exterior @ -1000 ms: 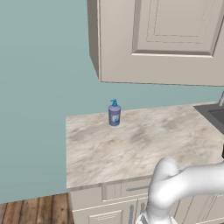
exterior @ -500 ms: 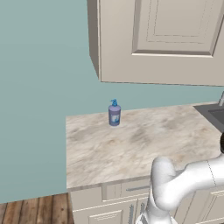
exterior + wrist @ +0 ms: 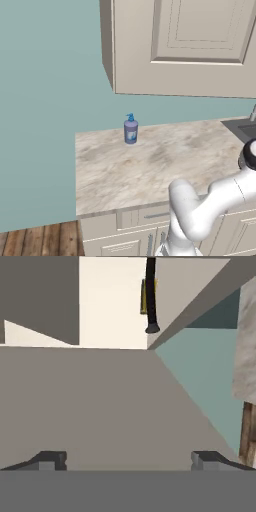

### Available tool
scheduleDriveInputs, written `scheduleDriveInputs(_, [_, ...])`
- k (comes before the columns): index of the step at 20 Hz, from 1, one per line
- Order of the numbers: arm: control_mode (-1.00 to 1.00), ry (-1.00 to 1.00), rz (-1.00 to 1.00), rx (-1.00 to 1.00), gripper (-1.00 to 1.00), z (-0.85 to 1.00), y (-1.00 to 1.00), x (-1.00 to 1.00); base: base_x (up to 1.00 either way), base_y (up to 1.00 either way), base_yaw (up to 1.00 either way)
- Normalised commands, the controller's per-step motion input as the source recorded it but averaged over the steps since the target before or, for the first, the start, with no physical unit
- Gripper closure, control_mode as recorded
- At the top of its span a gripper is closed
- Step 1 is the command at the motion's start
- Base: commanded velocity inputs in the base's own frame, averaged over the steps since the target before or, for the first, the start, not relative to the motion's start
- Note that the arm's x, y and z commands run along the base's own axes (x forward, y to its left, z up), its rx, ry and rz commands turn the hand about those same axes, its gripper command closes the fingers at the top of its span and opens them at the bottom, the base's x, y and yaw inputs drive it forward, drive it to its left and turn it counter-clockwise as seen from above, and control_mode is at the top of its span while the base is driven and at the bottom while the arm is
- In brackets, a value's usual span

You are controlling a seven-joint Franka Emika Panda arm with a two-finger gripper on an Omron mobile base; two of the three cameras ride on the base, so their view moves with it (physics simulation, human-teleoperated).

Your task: Pick the sponge and dish brush from the cabinet and place them on the counter.

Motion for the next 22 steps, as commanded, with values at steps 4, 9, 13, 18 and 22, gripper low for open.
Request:
scheduleDriveInputs(4, [-1.00, 0.00, 0.04, 0.00, -1.00, 0.00, 0.32, -0.36, 0.00, 0.00, 0.00])
scheduleDriveInputs(9, [-1.00, 0.00, 0.02, 0.00, -1.00, 0.00, 0.56, -0.30, 0.00, 0.00, 0.00])
scheduleDriveInputs(13, [-1.00, 0.00, 0.00, 0.00, -1.00, 0.00, 0.62, -0.30, 0.00, 0.00, 0.00])
scheduleDriveInputs(18, [-1.00, 0.00, 0.00, 0.00, -1.00, 0.00, 0.52, -0.51, 0.00, 0.00, 0.00])
scheduleDriveInputs(22, [-1.00, -0.01, 0.00, 0.00, -1.00, 0.00, 0.41, -0.51, 0.00, 0.00, 0.00])
